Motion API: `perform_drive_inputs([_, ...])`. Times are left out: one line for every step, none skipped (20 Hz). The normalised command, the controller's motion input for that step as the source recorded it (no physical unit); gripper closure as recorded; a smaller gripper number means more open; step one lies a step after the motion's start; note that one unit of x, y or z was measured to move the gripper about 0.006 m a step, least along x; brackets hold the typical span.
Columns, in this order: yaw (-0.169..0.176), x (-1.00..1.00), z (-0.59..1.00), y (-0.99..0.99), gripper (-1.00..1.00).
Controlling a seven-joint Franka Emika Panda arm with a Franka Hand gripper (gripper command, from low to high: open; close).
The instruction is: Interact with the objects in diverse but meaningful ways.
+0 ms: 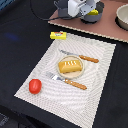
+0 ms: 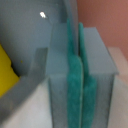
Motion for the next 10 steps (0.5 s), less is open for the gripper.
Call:
perform_drive_inputs([0.0,0.13,-0.07,0.19,1.0])
perform_drive_inputs([0.0,0.16,-0.05,0.17,1.0])
perform_drive_inputs([0.0,0.16,-0.04,0.17,-1.0])
perform_drive_inputs([0.0,0.14,-0.03,0.14,-1.0])
perform_drive_inputs([0.0,0.17,-0.01,0.14,-1.0])
perform_drive_inputs([0.0,0.15,0.0,0.11,-1.0])
perform_drive_inputs([0.0,0.17,0.0,0.1,-1.0])
perform_drive_inputs([0.0,0.19,0.05,0.09,-1.0])
perform_drive_inputs([0.0,0.22,0.23,0.13,-1.0])
perform_drive_inputs([0.0,0.23,0.4,0.19,-1.0])
